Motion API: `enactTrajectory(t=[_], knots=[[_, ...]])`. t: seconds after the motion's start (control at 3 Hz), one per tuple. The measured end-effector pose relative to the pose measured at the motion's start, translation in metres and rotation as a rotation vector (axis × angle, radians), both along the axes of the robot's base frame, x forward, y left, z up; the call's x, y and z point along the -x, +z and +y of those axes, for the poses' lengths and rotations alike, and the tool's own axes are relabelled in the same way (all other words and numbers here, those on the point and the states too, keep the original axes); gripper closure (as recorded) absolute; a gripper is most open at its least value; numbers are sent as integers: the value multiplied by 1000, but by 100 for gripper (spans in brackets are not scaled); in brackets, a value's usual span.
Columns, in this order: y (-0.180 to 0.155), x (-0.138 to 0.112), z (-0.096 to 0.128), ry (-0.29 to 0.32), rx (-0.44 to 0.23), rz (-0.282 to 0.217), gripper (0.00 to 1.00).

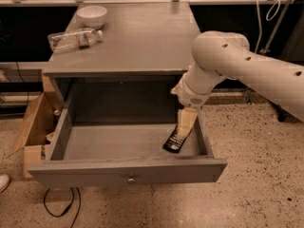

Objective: Pick rxbar chocolate from top drawer and place on counter

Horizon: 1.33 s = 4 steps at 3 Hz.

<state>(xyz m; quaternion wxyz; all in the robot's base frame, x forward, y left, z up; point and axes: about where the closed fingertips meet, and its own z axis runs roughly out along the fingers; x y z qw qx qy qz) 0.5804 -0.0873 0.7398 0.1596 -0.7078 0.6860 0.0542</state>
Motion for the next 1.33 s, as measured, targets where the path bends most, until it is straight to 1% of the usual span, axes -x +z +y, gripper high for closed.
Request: enactTrajectory(t=[0.33,0.67,1.0,1.33], knots=[[-47,-17,15,11,-11,34,0],[-60,-19,18,38,-15,38,0],[-79,-22,21,71,1,37,0],[-103,-27,22,91,18,32,0]])
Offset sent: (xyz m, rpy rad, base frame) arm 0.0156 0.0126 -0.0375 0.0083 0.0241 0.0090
